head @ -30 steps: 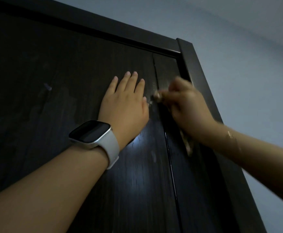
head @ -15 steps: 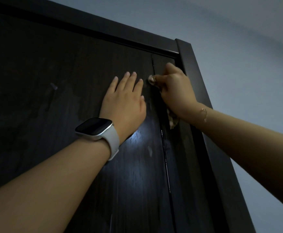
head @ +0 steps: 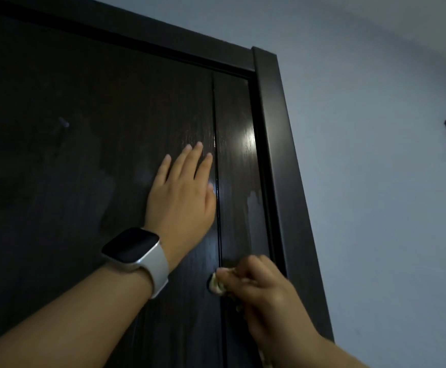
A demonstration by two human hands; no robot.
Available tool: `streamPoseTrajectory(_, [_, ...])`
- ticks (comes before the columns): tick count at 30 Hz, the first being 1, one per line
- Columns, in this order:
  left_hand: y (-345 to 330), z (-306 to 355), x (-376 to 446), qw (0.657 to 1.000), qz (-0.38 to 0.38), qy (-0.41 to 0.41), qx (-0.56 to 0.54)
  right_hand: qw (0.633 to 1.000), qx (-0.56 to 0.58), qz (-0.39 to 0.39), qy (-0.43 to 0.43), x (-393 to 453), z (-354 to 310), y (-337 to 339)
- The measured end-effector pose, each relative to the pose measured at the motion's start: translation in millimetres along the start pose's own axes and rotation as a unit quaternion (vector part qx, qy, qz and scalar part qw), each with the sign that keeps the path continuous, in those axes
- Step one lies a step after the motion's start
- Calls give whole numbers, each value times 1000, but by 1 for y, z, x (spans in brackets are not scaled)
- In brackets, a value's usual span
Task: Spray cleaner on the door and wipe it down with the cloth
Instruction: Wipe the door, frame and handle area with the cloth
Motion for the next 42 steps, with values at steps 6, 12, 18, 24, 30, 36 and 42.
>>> streamPoseTrajectory(6, [-8, 0, -32, 999, -16, -22, 30, 994, -21, 61, -88, 77, 62, 32])
streamPoseTrajectory(12, [-10, 0, -34, 999, -15, -22, 34, 985, -59, 75, -143, 134, 106, 20])
streamPoseTrajectory(18, [-10, 0, -35, 999, 4, -27, 31, 999, -2, 45, -28, -4, 25, 1])
streamPoseTrajectory(24, [-12, -1, -35, 999, -2, -27, 37, 999, 22, -22, -12, -30, 17, 0])
streamPoseTrajectory(30, [-11, -1, -33, 999, -5, -30, 30, 989, -93, 62, -97, 125, 95, 17])
streamPoseTrajectory(36, [-8, 1, -35, 999, -3, -33, 16, 989, -104, 61, -80, 54, 73, 10])
streamPoseTrajectory(42, [-15, 34, -83, 996, -46, -71, 27, 999, -42, -20, -3, -82, 13, 3])
Point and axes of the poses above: each hand's wrist, its own x-axis towards the middle knuckle, its own y-axis out of the back of the hand, z = x × y, the point moved 9 cm from there along x, towards the middle knuckle, and after that the axes turned 15 degrees about -x, right-handed, at the moved point
